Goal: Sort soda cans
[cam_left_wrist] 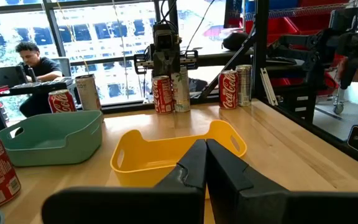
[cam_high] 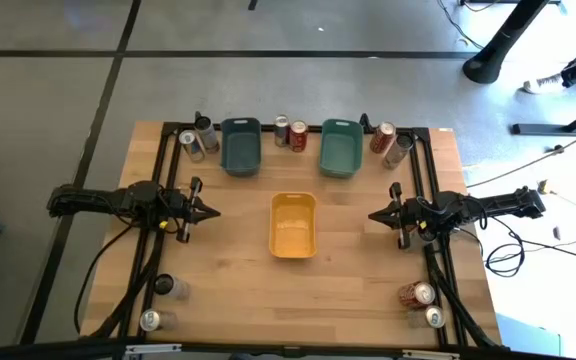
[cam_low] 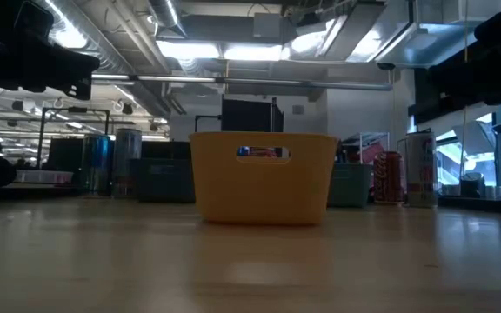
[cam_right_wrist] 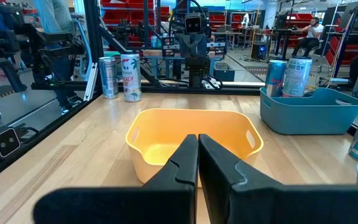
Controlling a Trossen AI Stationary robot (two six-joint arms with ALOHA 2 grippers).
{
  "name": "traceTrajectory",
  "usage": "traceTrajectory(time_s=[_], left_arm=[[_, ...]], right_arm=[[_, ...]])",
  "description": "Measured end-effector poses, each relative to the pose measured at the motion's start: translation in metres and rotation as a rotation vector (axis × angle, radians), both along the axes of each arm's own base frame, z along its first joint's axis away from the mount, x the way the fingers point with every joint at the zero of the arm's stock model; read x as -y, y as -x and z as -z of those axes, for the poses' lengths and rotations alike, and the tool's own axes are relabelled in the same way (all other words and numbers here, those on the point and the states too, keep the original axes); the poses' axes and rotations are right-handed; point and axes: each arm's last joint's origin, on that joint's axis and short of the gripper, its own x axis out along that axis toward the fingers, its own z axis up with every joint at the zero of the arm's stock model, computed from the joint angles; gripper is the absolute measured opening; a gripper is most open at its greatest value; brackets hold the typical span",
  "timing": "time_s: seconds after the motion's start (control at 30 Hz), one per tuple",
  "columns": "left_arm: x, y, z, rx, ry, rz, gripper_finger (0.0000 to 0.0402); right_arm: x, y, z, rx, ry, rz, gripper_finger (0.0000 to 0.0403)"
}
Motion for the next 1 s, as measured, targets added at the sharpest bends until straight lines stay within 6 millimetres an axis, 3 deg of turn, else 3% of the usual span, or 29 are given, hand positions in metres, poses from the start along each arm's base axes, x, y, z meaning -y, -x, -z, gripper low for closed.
traceTrajectory(time_s=[0.47, 0.87, 1.0], left_arm=[[-0.002, 0.0, -0.002, 0.014, 0.031, -0.074, 0.0], [-0.018, 0.004, -0.005, 0.144, 0.433, -0.566, 0.0], [-0.02, 0.004, -0.006, 0.181, 0.544, -0.6, 0.0]], right_arm=[[0.003, 0.0, -0.003, 0.032, -0.074, 0.099, 0.0014], [0.016, 0.003, -0.009, 0.093, -0.075, 0.566, 0.0014], [0.018, 0.005, -0.012, 0.113, -0.044, 0.661, 0.0014]])
